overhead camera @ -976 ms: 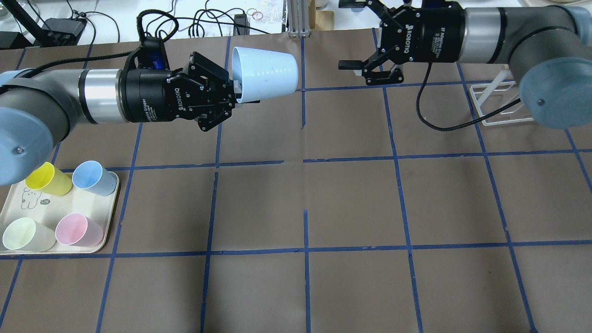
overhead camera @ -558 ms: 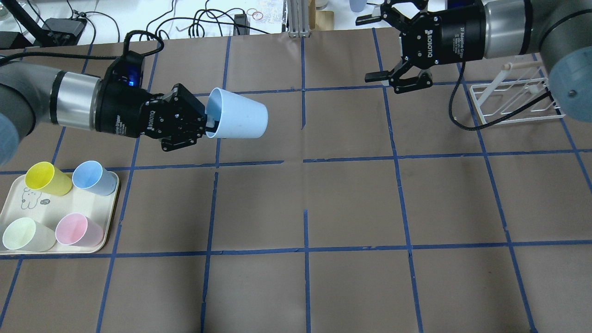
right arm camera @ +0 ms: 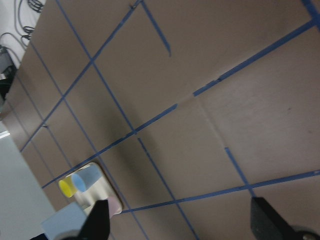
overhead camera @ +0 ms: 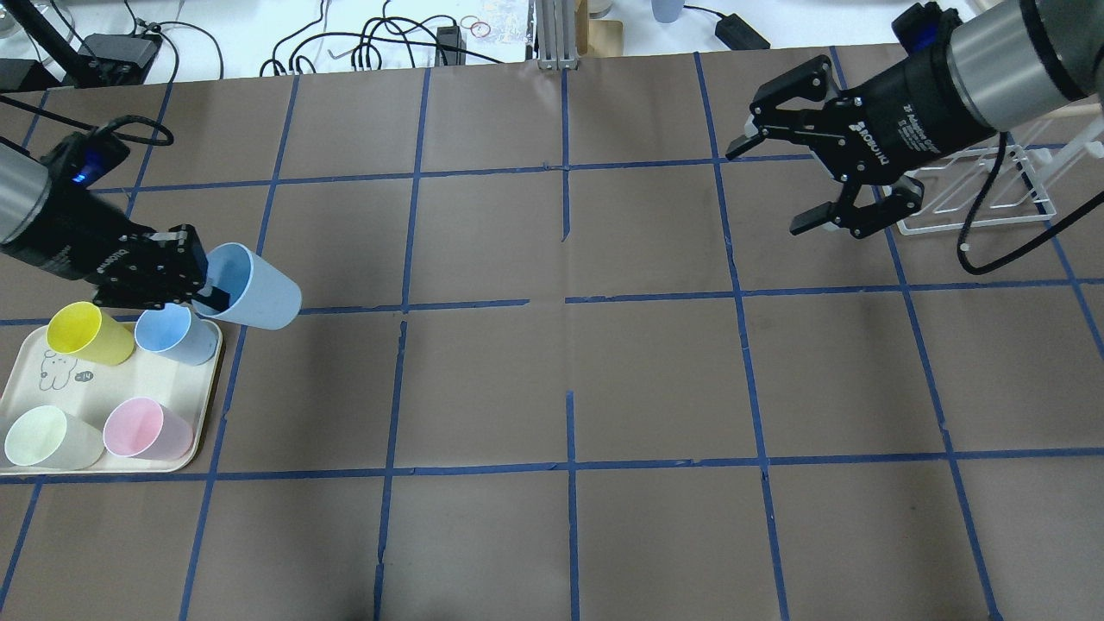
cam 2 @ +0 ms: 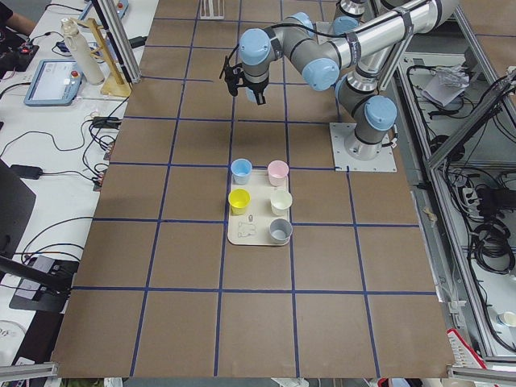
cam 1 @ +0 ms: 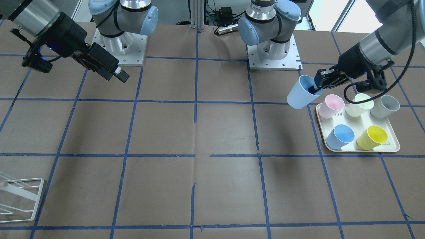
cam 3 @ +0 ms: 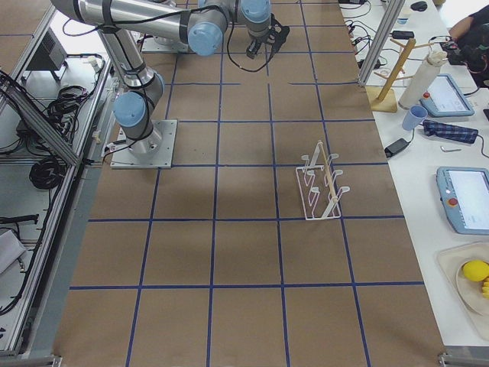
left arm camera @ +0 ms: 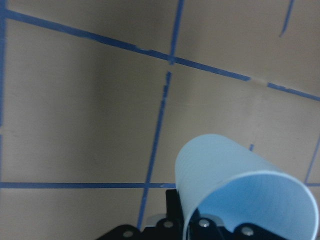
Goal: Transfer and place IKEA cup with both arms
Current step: 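Lower the cup onto the white tray beside the yellow cup with the left gripper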
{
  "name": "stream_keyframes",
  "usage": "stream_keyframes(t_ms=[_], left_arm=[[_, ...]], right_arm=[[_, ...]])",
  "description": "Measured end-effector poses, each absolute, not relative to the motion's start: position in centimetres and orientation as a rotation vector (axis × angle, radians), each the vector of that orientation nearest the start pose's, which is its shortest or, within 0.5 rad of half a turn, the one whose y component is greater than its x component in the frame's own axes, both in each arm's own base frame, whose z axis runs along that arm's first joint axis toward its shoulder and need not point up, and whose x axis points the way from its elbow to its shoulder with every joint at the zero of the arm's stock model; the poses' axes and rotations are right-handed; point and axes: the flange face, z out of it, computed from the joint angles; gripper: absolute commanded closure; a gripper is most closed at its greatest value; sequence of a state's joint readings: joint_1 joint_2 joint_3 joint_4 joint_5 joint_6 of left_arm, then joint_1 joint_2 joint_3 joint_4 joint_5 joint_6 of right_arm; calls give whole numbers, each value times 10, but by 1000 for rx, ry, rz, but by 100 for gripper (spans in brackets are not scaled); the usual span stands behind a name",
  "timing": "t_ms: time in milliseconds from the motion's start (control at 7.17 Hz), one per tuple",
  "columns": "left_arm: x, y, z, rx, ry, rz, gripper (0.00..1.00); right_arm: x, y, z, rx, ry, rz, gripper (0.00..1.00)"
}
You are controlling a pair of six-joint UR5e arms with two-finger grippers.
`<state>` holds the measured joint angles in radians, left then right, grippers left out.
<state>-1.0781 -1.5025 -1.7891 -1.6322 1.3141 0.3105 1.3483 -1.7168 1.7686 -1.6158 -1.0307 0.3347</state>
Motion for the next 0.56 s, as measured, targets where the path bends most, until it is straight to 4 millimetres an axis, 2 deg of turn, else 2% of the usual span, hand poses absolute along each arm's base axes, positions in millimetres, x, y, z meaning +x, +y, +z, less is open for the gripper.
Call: stream_keyframes(t_ms=[139, 279, 558], left_arm=[[103, -472, 420, -275, 3364, 150, 100], [154, -483, 420, -204, 3336, 139, 100], [267, -496, 403, -68, 3327, 124, 100]], right_arm=[[79, -449, 479, 730, 2639, 18, 0], [79, -440, 481, 716, 2771, -8, 0], [102, -425, 482, 609, 2996, -47, 0]])
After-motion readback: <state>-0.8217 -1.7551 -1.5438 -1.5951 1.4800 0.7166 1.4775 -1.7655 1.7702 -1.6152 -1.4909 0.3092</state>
